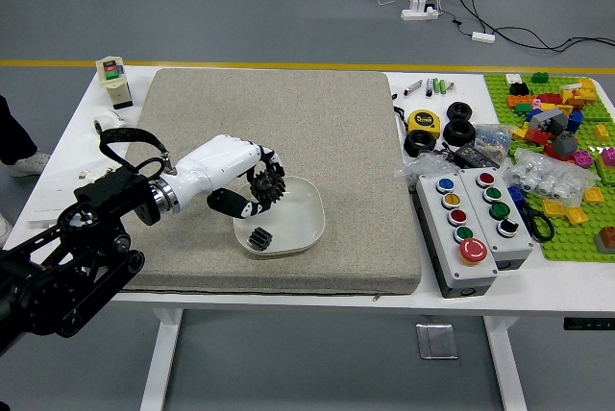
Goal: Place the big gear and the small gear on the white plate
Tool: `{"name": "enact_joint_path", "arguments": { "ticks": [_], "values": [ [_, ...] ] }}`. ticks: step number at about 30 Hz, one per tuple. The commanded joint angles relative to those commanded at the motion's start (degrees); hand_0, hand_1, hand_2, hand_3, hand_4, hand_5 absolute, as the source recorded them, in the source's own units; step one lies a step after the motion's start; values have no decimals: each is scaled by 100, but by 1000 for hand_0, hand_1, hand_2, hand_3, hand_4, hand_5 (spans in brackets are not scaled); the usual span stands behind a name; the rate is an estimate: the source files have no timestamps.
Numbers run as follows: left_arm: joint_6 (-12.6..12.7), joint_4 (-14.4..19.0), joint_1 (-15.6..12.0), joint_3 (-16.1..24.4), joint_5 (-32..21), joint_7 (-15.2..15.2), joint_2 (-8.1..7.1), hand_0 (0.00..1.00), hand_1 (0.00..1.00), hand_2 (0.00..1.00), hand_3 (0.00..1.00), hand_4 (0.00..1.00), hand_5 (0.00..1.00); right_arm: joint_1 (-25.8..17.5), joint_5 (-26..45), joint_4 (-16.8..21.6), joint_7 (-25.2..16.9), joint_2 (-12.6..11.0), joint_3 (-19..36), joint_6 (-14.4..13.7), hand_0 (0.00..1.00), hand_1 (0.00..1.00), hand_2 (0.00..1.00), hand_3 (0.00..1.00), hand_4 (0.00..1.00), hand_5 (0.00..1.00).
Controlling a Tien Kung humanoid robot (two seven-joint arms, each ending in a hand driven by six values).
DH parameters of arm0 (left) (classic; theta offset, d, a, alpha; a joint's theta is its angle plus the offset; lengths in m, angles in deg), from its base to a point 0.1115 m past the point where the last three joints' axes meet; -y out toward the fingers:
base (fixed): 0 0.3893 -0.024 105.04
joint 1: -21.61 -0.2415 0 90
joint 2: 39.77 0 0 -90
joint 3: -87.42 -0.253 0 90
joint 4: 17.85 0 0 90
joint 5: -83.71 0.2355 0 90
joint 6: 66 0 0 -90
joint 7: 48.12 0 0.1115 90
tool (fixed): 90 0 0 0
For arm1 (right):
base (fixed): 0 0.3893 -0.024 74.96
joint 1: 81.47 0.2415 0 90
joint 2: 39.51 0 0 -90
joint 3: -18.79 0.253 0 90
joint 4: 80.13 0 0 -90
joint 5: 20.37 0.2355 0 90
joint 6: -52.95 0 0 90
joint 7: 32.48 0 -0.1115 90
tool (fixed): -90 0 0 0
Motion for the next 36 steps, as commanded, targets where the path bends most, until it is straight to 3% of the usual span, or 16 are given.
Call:
{"name": "enact_joint_path", "arguments": {
  "ticks": [1,2,7,8,13,14,23,25,26,31,32,36],
  "values": [
    [18,-49,15,-27,6,1,23,417,553,580,618,821,182,1,-3,0,-1,-1,3,1,762,799,829,758,929,790],
    [47,-184,58,-89,22,12,89,492,657,713,697,942,276,4,-1,0,-3,-4,2,-2,762,800,827,757,928,790],
    [162,-567,134,-181,33,53,258,492,657,713,697,942,276,6,7,-3,-10,-11,-12,-6,762,800,827,757,928,790],
    [186,-633,146,-186,67,66,287,595,729,816,823,998,347,4,4,-2,-10,-11,-9,-6,762,799,827,755,928,791],
    [346,-739,146,-125,143,84,363,595,729,816,823,998,347,-11,23,-1,-12,-11,-28,-11,762,799,827,755,928,791],
    [435,-706,130,-69,140,75,371,640,770,895,856,998,359,-17,23,-2,-12,-10,-29,-12,762,799,826,755,928,790],
    [863,-312,-37,542,204,25,323,658,784,922,871,998,343,-68,31,-7,-22,-5,-39,-13,761,800,825,753,929,789],
    [897,-229,-100,712,277,27,303,658,784,922,871,998,343,-79,29,-8,-23,-1,-37,-12,761,800,825,753,929,789],
    [907,-195,-130,803,315,29,295,642,752,856,850,998,374,-83,27,-9,-23,0,-36,-12,761,799,825,749,928,790],
    [861,38,-395,1401,569,156,225,642,752,856,850,998,374,-108,28,-12,-24,11,-30,-16,761,799,825,749,928,790],
    [823,113,-489,1566,557,219,209,584,706,794,806,998,370,-117,25,-12,-26,12,-23,-15,761,799,825,750,928,788],
    [739,335,-873,2216,38,397,175,584,706,794,806,998,370,-148,17,-14,-26,14,-19,-16,761,799,825,750,928,788]
  ]
}}
